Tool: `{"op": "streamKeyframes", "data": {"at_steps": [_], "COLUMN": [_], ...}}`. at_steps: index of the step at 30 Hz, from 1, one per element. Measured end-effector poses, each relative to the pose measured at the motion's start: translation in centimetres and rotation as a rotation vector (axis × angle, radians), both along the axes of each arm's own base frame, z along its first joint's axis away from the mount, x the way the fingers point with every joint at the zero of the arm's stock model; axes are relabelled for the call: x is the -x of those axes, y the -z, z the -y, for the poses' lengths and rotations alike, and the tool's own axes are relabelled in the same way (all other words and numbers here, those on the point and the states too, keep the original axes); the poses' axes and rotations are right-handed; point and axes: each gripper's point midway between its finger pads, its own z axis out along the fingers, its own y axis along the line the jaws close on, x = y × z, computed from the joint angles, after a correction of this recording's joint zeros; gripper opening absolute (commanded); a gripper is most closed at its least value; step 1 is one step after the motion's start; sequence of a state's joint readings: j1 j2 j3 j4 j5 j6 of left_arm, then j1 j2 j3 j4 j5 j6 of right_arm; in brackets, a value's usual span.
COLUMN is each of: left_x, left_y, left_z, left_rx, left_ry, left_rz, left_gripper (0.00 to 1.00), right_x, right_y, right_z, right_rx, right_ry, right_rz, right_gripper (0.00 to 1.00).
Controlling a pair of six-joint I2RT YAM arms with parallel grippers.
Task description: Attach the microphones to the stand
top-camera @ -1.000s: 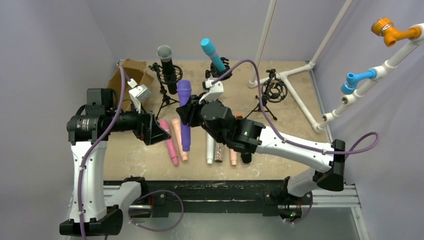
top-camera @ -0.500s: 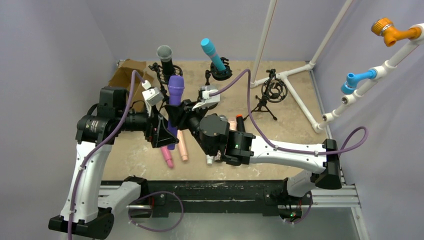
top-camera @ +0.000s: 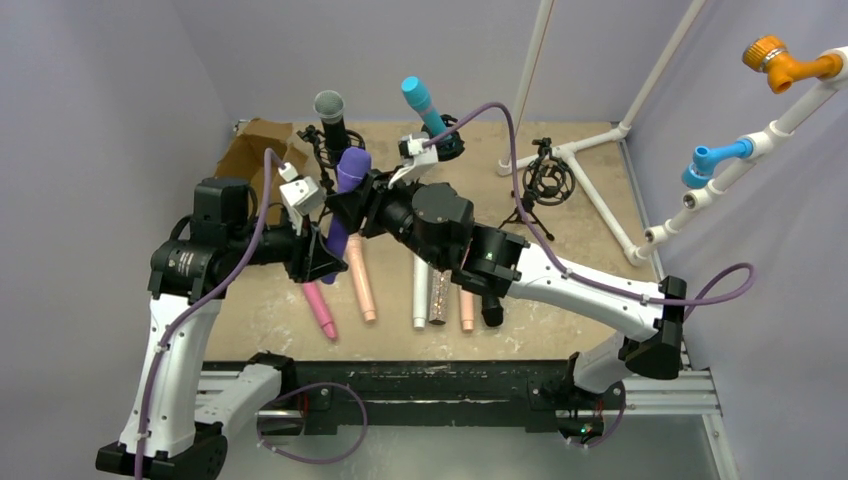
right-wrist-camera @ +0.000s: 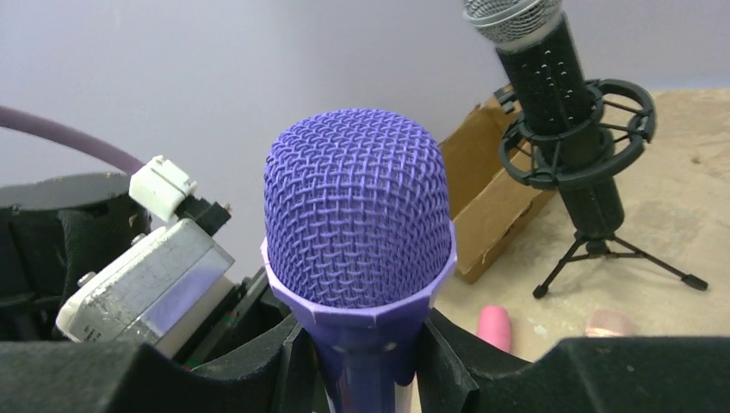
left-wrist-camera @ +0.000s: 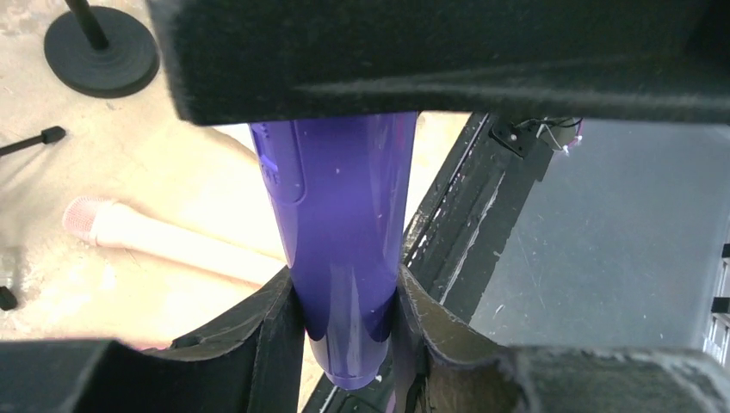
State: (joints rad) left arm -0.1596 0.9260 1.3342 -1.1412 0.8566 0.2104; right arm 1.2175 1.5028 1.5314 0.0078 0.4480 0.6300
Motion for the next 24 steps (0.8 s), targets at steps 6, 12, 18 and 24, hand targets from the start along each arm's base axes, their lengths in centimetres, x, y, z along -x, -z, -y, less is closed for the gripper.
{"op": "streamKeyframes", "data": {"at_steps": [6,12,18,24], "left_x": [0.3,0.1,-1.3,-2.7], "left_y": [-0.4,0.2,0.9,1.8], "left_z": [0.0,-0.3,-2.0,-3.7], "left_rx": [-0.001,-0.035,-0.128,-0.220], "left_ry": [0.015,0.022,-0.080,-0.176], "left_rz": [0.017,0.014,0.056,0.064], "left_gripper": [0.02,1.00,1.00,1.00], "right_x": [0.2,-0.3,-2.9,-5.2], "right_y": [-0.6,0.3,-1.2,-6.4], "right_z": [-0.5,0.1,7.1,20.9], "right_rx": [0.059,0.146,0.314,0.380], "right_ry": [-0.135,-0.143,0.095,0.510], "right_rz": [-0.016,-0.016,0.135,0.321], "right_gripper": [0.13,0.00,0.00,0.00]}}
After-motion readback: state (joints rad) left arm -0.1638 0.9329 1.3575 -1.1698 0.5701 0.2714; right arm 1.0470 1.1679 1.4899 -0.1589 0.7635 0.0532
